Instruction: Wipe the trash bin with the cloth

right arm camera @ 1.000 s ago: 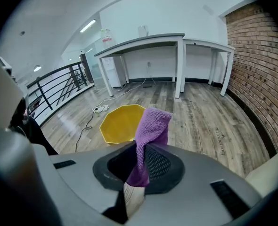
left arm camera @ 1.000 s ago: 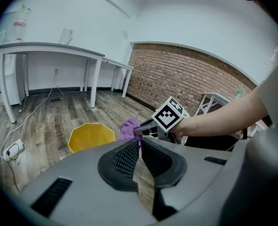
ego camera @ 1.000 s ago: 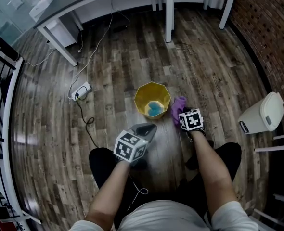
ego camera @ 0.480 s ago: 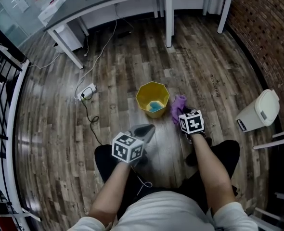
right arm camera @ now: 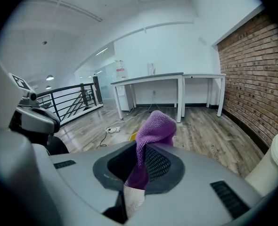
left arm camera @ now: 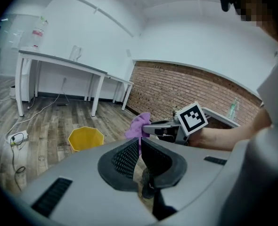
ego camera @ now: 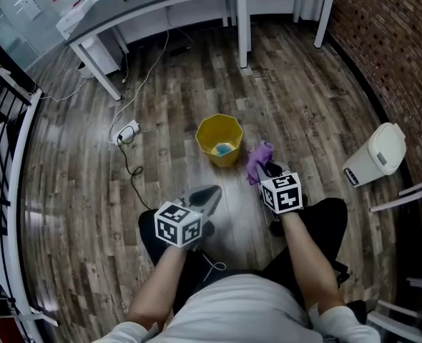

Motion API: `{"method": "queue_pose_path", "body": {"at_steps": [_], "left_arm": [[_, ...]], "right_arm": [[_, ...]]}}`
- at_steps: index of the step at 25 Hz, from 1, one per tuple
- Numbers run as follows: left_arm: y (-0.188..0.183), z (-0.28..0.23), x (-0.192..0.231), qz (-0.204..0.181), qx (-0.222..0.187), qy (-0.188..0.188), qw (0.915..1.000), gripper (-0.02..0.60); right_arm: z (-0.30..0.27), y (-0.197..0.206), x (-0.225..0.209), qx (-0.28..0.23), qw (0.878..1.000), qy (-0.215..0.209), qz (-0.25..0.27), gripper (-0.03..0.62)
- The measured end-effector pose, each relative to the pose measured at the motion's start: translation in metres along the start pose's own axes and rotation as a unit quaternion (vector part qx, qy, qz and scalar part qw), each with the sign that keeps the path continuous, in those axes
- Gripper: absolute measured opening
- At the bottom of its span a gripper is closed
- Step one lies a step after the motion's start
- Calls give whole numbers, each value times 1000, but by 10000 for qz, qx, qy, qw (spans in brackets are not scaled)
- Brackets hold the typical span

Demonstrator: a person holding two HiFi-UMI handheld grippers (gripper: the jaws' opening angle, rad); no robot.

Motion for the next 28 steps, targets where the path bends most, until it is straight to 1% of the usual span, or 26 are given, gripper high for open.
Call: {"method": "queue_pose_path", "body": {"at_steps": [4, 9, 15, 19, 23, 28], "left_arm": [[2, 14, -18, -40, -143, 49, 9999, 18], [-6, 21, -25, -87, -325, 56, 9994, 18], [-15, 20, -34, -172, -383, 94, 9991, 18], [-19, 25, -33, -177, -429, 83, 9989, 18], [-20, 29, -36, -66, -565, 46, 9984, 18], [-11, 34, -39, 87, -669, 56, 9977, 18]], "right_arm": [[26, 0, 16, -191, 9998, -63, 1, 48], [50, -6, 33, -418, 9991, -75, 69, 48], [69, -17, 43, -701, 9975, -125, -28, 47], [73, -19, 58, -760, 9968, -244, 39, 48], [80, -15, 66, -785, 9963, -355, 70, 48], [94, -14, 73, -891, 9954, -356, 78, 48]]}}
Point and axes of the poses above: the fingertips, and each gripper's own axes: z backward along the fingers, x to its left, y out of its underside, the point moved 1 cm from there along z, backward along the fingers, and after that the axes turned 6 degrees about x, right-handed, at the moved point
